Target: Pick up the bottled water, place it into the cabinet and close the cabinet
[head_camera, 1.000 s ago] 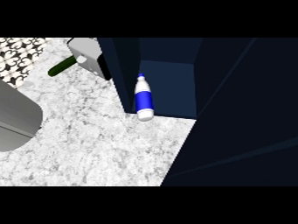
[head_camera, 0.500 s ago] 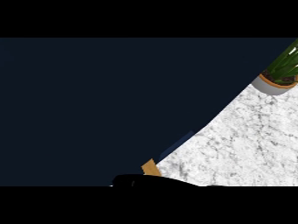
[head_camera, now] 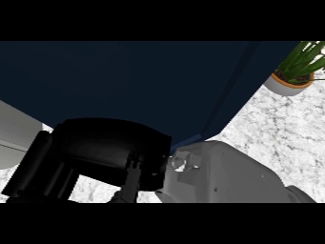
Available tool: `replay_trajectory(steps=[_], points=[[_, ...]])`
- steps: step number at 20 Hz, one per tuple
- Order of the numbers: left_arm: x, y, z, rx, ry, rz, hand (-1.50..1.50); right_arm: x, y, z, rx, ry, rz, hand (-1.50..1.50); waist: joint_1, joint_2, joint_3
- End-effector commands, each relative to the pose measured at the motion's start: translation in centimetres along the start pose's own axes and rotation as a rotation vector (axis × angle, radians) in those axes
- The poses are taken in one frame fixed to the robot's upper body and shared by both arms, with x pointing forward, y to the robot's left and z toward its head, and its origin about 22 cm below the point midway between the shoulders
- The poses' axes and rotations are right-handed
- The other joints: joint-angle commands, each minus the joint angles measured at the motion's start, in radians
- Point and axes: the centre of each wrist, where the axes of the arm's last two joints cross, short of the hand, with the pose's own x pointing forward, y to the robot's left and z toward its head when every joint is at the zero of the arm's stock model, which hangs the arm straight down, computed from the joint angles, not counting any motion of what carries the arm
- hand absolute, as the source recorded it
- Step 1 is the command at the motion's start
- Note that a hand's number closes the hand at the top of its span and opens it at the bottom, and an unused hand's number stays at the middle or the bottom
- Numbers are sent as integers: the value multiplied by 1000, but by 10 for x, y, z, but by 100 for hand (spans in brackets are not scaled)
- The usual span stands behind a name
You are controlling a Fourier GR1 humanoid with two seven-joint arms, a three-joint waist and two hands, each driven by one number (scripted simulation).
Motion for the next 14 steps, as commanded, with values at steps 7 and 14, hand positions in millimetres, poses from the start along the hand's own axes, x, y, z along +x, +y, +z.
replay_trajectory(steps=[7, 14], points=[[11, 0, 16, 40, -7, -2, -150, -31, -78, 9, -93, 13, -168, 150, -40, 4, 2], [4, 6, 23, 43, -1, -1, -150, -42, -130, 29, -233, -21, -160, 150, -39, 5, 2]])
